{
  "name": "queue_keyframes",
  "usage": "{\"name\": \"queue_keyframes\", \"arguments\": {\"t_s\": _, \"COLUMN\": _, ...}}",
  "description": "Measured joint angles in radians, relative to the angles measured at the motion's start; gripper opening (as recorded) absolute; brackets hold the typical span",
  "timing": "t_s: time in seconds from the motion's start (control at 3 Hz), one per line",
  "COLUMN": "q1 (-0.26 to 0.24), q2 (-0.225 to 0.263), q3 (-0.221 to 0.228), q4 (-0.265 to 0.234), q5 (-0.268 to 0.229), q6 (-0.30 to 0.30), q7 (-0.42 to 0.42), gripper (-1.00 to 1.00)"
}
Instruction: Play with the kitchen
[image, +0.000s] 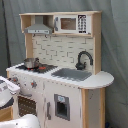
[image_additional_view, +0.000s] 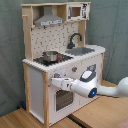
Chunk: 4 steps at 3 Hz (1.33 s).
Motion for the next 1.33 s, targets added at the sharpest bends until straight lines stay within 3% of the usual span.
{"name": "queue_keyframes", "arguments": {"t_s": 0.67, "q1": 0.001, "q2": -0.053, "q3": -0.011, "q4": 0.0, "q5": 0.0, "q6": -0.006, "q7": -0.225, "gripper": 1.0}}
{"name": "queue_keyframes", "arguments": {"t_s": 1.33, "q1": 0.001, "q2": -0.053, "q3": -0.011, "q4": 0.0, "q5": -0.002, "q6": -0.009, "q7": -0.43, "gripper": 1.0}}
